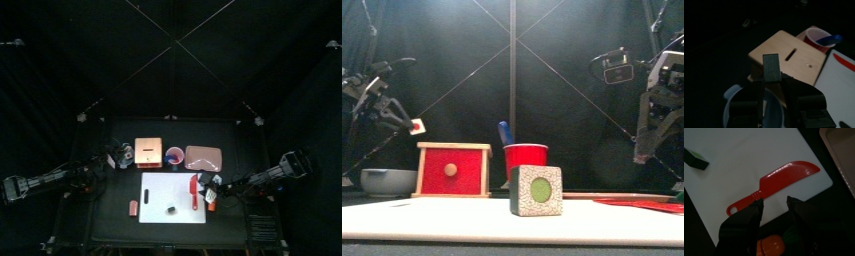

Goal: Place cut sushi roll into bowl

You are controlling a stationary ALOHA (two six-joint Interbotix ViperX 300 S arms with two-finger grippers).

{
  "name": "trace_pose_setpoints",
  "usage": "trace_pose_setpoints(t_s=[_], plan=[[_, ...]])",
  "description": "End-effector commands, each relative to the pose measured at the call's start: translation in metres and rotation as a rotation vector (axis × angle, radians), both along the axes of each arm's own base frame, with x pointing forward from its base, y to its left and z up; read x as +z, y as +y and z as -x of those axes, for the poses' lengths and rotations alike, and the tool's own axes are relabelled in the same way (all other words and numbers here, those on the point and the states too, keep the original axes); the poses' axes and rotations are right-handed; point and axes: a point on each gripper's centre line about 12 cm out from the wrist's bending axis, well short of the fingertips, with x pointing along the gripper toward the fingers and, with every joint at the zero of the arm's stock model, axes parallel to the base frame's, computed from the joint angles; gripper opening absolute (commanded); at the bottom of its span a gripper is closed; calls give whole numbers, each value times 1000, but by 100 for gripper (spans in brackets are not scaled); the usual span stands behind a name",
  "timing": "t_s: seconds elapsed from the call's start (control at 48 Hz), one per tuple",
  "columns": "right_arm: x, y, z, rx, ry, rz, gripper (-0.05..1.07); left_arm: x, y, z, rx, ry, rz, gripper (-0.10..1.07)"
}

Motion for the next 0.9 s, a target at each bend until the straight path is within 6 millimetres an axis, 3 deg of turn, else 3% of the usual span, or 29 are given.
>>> trace_pose_setpoints(t_s=[0.0,0.208,0.562,0.875], plan=[[7,1,-4,2,-25,-8,80,-5,5,5,38,22,24,56],[8,1,-5,5,-31,-5,80,-28,3,12,48,121,131,56],[11,2,-7,3,-37,-10,80,-42,10,5,52,211,202,58],[10,1,-6,2,-35,-10,80,-44,14,6,96,191,223,83]])
